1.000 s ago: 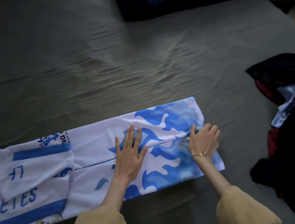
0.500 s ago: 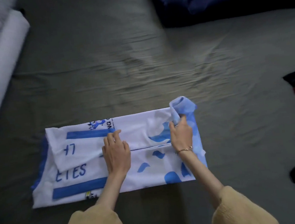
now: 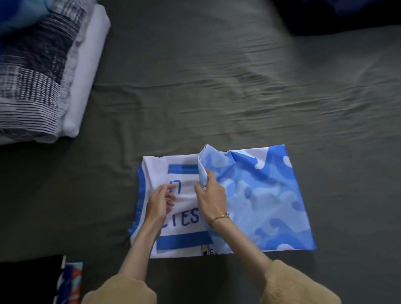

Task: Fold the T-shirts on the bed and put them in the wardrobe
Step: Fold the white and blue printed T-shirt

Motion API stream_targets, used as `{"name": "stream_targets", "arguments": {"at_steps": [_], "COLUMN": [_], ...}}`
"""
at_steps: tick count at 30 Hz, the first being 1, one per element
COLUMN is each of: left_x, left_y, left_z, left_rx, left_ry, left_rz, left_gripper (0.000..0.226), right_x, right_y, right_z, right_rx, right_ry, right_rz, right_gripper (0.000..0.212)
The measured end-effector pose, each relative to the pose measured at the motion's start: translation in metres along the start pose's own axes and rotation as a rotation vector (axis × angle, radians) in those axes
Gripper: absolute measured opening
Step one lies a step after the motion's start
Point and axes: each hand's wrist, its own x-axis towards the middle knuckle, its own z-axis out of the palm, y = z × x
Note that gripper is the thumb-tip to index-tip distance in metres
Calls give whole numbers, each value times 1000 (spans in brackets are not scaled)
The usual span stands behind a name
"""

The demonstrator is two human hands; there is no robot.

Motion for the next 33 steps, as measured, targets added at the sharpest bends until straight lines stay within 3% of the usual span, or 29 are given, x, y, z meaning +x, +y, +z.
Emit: {"name": "stream_targets", "arguments": {"at_steps": [5,10,14,17,19,21,23,26,29,33], "left_x": [0,1,8,10,12,10,7,4,8,14], "left_y": [5,5,2,-6,-13,-14,-16,-26,-42,-47], "left_z": [-35,-44,-46,-46,-44,-37,-28,-13,4,19], "left_rx": [-114,-210,12,280,344,365,477,804,1071,1212], "left_ry": [-158,-169,25,192,312,461,576,427,223,36], "left_rz": [-75,-89,44,221,274,297,344,513,737,804], "left_gripper": [51,32,20,21,20,19,37,55,56,58], "right_x": [-7,-11,-10,0,12,22,29,36,40,46], "right_y": [-17,-24,-23,-10,5,22,36,51,58,63], "right_z": [57,90,91,74,57,41,31,24,19,4], "right_rx": [32,-7,-38,-102,-386,-688,-853,-956,-958,-944], "right_ry": [-57,-211,-145,0,53,2,-61,-90,-48,108], "right_rz": [-24,8,-24,-120,-205,-208,-233,-313,-369,-444], "right_gripper": [41,51,32,41,52,59,60,81,74,60]}}
